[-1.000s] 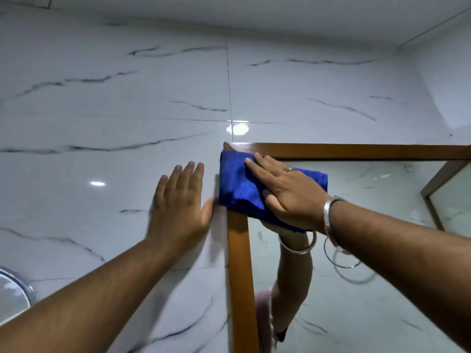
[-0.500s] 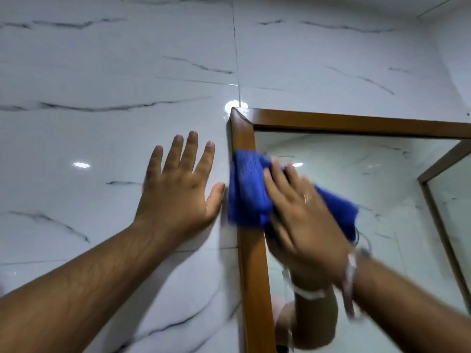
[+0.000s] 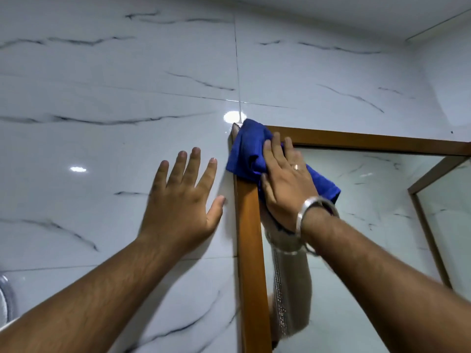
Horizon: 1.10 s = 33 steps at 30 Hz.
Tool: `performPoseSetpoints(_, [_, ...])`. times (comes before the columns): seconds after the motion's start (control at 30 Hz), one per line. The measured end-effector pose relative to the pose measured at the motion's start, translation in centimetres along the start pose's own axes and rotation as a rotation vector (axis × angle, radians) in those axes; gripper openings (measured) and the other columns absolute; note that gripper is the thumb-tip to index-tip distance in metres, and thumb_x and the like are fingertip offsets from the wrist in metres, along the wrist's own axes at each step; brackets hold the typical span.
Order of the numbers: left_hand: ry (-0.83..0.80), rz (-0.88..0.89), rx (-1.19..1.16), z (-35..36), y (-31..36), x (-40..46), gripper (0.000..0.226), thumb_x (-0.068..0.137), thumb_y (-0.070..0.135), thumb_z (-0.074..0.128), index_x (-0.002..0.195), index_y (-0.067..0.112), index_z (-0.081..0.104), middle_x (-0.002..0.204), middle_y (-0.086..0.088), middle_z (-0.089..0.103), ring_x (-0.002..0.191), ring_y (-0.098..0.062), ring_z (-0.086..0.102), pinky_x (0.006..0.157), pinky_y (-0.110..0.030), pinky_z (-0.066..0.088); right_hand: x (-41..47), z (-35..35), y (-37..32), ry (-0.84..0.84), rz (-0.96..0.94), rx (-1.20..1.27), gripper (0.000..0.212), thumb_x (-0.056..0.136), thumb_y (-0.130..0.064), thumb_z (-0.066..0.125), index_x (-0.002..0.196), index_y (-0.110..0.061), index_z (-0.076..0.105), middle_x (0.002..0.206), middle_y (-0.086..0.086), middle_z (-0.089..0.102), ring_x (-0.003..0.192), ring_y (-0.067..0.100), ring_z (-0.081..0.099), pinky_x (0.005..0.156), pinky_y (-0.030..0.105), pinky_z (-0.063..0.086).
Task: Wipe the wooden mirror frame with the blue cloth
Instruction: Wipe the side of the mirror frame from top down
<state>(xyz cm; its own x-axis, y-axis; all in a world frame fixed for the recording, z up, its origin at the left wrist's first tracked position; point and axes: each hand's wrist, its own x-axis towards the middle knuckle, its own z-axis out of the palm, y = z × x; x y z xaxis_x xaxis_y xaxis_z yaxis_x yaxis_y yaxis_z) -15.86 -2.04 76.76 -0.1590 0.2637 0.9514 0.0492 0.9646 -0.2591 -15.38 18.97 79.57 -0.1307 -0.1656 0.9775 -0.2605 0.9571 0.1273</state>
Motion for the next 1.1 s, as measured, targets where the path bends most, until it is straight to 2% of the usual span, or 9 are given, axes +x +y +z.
performPoseSetpoints(0.13, [0.005,-0.008,0.026,0.0,-0.1,-0.2,0.077,0.092,0.060,0.020,0.160,0.023,0.027,0.168,-0.014,0.022,0.154,-0.034,0.023,0.124,-0.057,0.014,-12.1,1.5,-2.1,-0.090,-0.028,0.167,0.069,0.092,-0.046,0.027,0.151,-0.039,-0.009,0.159,-0.022,-0.016,0.147,0.002,-0.016,0.120,0.025,-0.007])
performPoseSetpoints(0.27, [0.033,-0.046,0.021,0.4,0.6,-0.3,0.075,0.092,0.056,0.027,0.158,0.022,0.031,0.165,-0.016,0.027,0.152,-0.037,0.027,0.124,-0.057,0.017,-18.4,2.8,-3.1,-0.148,-0.009,0.051,0.069,0.090,-0.047,0.034,0.150,-0.017,0.021,0.161,-0.002,0.010,0.149,0.012,-0.001,0.113,0.031,0.010])
performPoseSetpoints(0.4, [0.054,-0.043,0.002,0.7,0.8,0.1,0.076,0.090,0.053,0.024,0.158,0.020,0.031,0.166,-0.018,0.026,0.152,-0.039,0.026,0.123,-0.055,0.022,-10.0,1.3,-1.7,-0.072,-0.066,0.144,0.066,0.093,-0.048,0.020,0.150,-0.033,-0.008,0.159,-0.014,-0.015,0.148,0.008,-0.015,0.119,0.024,-0.011])
performPoseSetpoints(0.53, [0.060,-0.038,0.022,0.9,0.7,-0.1,0.073,0.093,0.053,0.029,0.157,0.019,0.032,0.165,-0.020,0.028,0.151,-0.040,0.028,0.122,-0.055,0.022,-0.2,-0.2,-0.2,-0.024,-0.020,0.063,0.059,0.102,-0.035,0.030,0.154,-0.016,0.008,0.164,0.004,0.002,0.151,0.021,-0.001,0.120,0.033,-0.001])
performPoseSetpoints(0.6, [0.064,-0.044,0.024,0.9,0.7,-0.2,0.073,0.094,0.053,0.031,0.158,0.020,0.029,0.165,-0.019,0.026,0.152,-0.039,0.026,0.122,-0.055,0.021,0.1,-0.1,-0.3,-0.012,-0.026,0.089,0.058,0.102,-0.032,0.032,0.154,-0.018,0.010,0.164,0.002,0.004,0.151,0.019,0.001,0.121,0.033,0.001])
performPoseSetpoints(0.77, [0.030,-0.031,0.004,1.1,0.9,-2.1,0.073,0.096,0.054,0.025,0.160,0.020,0.023,0.168,-0.017,0.018,0.154,-0.037,0.020,0.124,-0.055,0.018,-14.8,1.9,-2.8,-0.098,-0.009,0.270,0.065,0.095,-0.037,0.032,0.153,-0.037,0.002,0.162,-0.019,-0.004,0.149,0.004,-0.005,0.119,0.021,-0.007])
performPoseSetpoints(0.87, [0.003,-0.013,0.024,1.5,1.2,-4.3,0.074,0.096,0.054,0.023,0.160,0.019,0.022,0.168,-0.017,0.016,0.155,-0.037,0.017,0.124,-0.055,0.017,-22.7,2.8,-3.8,-0.174,-0.012,0.114,0.073,0.087,-0.039,0.041,0.153,-0.020,0.016,0.163,0.000,0.010,0.148,0.018,0.010,0.117,0.030,0.009])
performPoseSetpoints(1.0, [-0.009,-0.017,0.007,0.9,1.6,-4.3,0.076,0.092,0.053,0.022,0.160,0.018,0.026,0.168,-0.018,0.017,0.154,-0.038,0.019,0.124,-0.056,0.018,-15.7,1.6,-2.2,-0.155,-0.073,0.154,0.068,0.094,-0.043,0.031,0.154,-0.028,0.002,0.163,-0.010,-0.006,0.150,0.012,-0.005,0.120,0.027,-0.005])
performPoseSetpoints(1.1, [-0.003,-0.010,0.016,1.0,1.7,-4.4,0.075,0.092,0.052,0.024,0.159,0.018,0.029,0.167,-0.018,0.021,0.153,-0.039,0.022,0.123,-0.056,0.019,-5.8,0.3,-0.1,-0.063,-0.056,0.078,0.062,0.098,-0.041,0.025,0.154,-0.019,0.013,0.163,0.000,0.010,0.150,0.019,0.008,0.122,0.038,0.006])
